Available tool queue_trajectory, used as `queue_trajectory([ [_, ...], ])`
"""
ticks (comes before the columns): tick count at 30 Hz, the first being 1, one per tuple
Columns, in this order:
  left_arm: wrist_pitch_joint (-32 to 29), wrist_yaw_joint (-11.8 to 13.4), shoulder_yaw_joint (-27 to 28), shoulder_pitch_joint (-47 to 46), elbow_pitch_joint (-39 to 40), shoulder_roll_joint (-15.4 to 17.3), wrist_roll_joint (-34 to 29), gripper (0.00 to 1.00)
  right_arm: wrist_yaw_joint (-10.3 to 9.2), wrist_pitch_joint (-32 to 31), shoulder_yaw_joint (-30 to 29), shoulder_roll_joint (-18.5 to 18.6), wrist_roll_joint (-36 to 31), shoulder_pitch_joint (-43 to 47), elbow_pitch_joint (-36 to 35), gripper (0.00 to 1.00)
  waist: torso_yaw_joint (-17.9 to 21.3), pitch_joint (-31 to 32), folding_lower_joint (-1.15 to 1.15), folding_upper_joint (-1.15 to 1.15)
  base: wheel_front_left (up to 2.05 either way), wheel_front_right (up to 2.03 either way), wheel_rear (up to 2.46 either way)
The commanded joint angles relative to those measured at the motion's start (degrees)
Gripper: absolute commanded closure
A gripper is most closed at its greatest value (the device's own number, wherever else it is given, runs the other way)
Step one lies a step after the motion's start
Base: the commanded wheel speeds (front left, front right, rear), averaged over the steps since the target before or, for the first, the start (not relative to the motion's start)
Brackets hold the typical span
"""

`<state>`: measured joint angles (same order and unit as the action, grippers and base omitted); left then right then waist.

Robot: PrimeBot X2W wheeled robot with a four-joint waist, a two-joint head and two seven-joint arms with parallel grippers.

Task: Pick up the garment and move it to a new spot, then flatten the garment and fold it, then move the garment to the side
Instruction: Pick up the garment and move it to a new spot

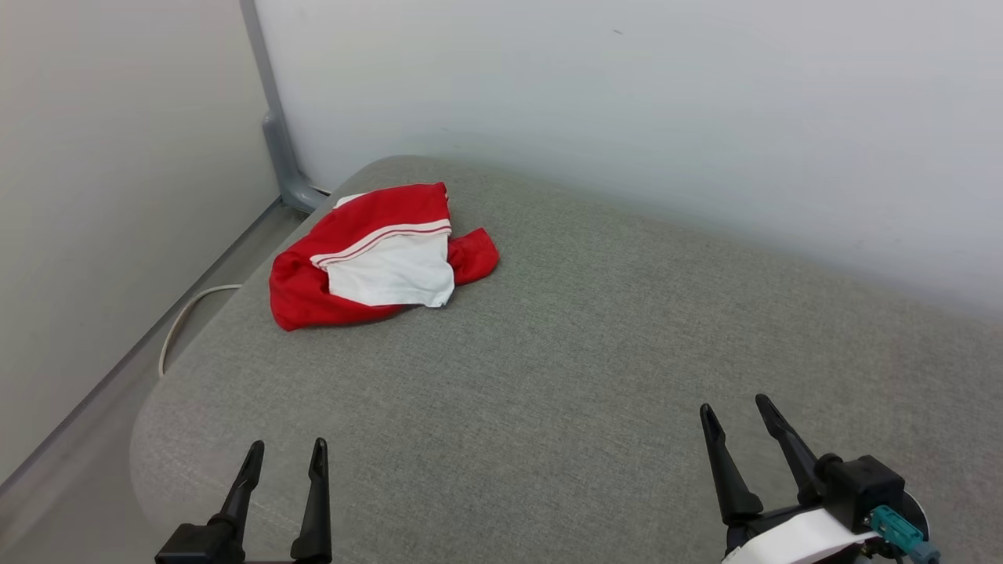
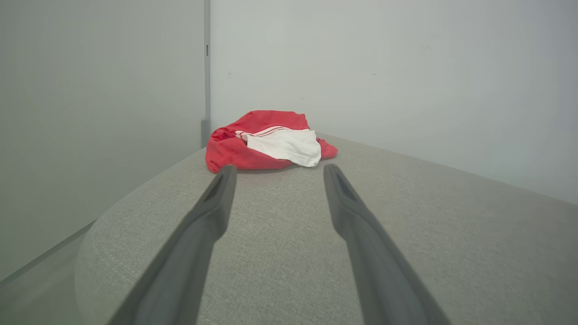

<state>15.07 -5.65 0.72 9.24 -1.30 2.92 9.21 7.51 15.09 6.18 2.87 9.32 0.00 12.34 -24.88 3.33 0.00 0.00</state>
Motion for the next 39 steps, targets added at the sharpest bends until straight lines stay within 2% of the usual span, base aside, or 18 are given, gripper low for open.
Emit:
queue_trajectory([
  [1, 0.2, -0.3, 0.4, 0.7, 0.1, -0.1, -0.3, 0.00, -0.04, 0.1, 0.2, 0.0, 0.5, 0.2, -0.1, 0.00, -0.9, 0.0, 0.00, 0.00, 0.00, 0.00, 0.00],
  [11, 0.2, -0.6, 0.9, 0.9, 0.3, -0.1, -0.5, 0.00, -0.04, 0.1, 0.8, 0.0, 0.8, -0.6, 0.2, 0.00, -1.7, -0.1, 0.00, 0.00, 0.00, 0.00, 0.00],
  [18, 0.2, -0.7, 1.7, -0.1, 0.4, 0.0, -0.2, 0.00, -0.04, 0.1, 0.7, 0.0, 0.2, -0.7, -0.6, 0.00, -0.3, -0.8, 0.00, 0.00, 0.00, 0.00, 0.00],
  [23, 0.2, -0.8, 2.0, -2.4, 0.4, 0.0, -0.1, 0.00, -0.04, 0.1, 0.3, 0.0, -1.3, -1.7, -1.2, 0.00, 1.9, -4.0, 0.00, 0.00, 0.00, 0.00, 0.00],
  [28, 0.2, -1.4, 2.5, -8.2, -0.7, 0.4, -0.8, 0.00, -0.04, 0.1, -0.6, 0.0, -4.5, -3.8, -2.6, 0.00, 4.3, -10.2, 0.00, 0.00, 0.00, 0.00, 0.00],
  [30, 0.2, -1.7, 2.2, -11.3, -2.3, 1.8, -0.4, 0.00, -0.04, 0.1, -0.8, 0.0, -6.0, -4.6, -3.3, 0.00, 5.2, -12.9, 0.00, 0.00, 0.00, 0.00, 0.00],
  [32, -0.4, -1.7, 1.6, -14.4, -7.2, 3.1, 3.3, 0.00, -0.04, 0.1, -1.1, 0.0, -7.2, -5.7, -4.3, 0.00, 6.3, -15.6, 0.00, 0.00, 0.00, 0.00, 0.00],
  [35, -0.8, -1.8, -0.2, -23.2, -10.8, 8.6, 6.2, 0.00, -0.04, 0.1, -2.4, 0.0, -8.1, -6.6, -5.9, 0.00, 7.4, -19.4, 0.00, 0.00, 0.00, 0.00, 0.00],
  [39, -5.1, -1.7, -3.4, -31.2, -13.7, 15.1, 11.3, 0.00, -0.04, 0.1, -2.9, 0.0, -10.0, -7.7, -7.7, 0.00, 8.8, -23.6, 0.00, 0.00, 0.00, 0.00, 0.00],
])
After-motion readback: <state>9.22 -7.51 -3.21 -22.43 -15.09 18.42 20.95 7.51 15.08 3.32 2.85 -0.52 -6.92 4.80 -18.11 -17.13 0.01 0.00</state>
